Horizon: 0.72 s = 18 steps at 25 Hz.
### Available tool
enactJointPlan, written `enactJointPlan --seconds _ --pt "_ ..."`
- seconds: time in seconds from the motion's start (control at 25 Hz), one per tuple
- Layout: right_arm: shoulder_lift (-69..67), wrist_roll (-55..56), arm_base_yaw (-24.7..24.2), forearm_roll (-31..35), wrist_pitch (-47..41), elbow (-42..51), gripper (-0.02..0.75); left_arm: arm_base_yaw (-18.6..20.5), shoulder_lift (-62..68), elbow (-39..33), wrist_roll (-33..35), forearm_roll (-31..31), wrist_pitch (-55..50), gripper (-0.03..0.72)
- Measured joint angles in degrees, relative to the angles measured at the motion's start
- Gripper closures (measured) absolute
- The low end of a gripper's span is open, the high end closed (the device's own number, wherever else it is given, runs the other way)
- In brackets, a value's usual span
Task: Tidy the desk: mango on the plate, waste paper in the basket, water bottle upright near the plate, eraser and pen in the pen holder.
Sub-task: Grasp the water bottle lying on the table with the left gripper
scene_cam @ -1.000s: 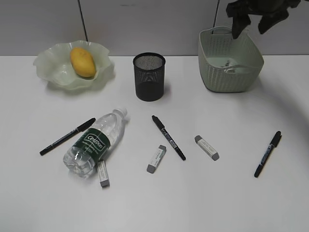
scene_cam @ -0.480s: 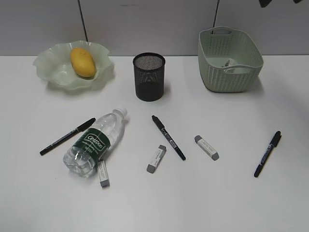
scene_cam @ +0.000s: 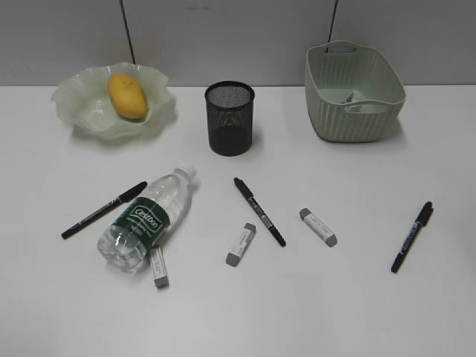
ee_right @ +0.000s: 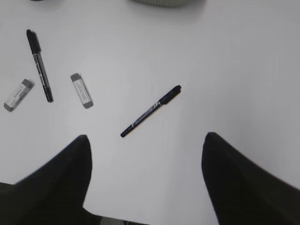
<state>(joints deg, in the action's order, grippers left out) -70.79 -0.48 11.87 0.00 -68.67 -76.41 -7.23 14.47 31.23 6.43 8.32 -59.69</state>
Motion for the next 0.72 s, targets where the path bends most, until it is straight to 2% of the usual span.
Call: enactJointPlan --seconds 0.44,0.72 --pt "36.0 0.8 0.0 0.4 9.9 28.5 0.162 0.0 0.0 0.0 0.0 0.1 0.0 0.180" --pt "56.1 0.8 0.0 0.6 9.8 37.5 0.162 0.0 0.0 0.0 0.0 0.1 0.0 0.180"
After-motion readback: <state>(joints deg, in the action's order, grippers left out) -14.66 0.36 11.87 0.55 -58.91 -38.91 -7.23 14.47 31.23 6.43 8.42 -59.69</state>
